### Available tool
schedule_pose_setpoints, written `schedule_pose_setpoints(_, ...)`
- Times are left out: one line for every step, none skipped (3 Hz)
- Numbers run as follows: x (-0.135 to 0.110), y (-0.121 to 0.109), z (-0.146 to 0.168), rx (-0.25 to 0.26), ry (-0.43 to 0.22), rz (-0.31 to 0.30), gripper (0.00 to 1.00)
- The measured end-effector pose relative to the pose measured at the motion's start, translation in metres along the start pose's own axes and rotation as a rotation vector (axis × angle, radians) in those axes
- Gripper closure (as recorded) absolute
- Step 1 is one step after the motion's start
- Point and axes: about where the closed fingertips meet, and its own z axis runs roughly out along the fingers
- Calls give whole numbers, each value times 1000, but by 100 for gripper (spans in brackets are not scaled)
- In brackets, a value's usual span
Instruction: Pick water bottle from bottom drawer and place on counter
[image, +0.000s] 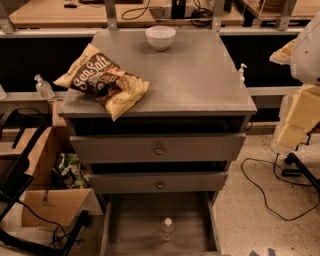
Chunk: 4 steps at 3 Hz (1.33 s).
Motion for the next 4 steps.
schedule_pose_setpoints(0,0,0,0,0,0,0)
schedule_pose_setpoints(5,0,19,4,-86,14,0)
schedule_pose_setpoints(36,13,80,-27,-246,53,0)
schedule_pose_setpoints(53,19,137,-4,-443,108,0)
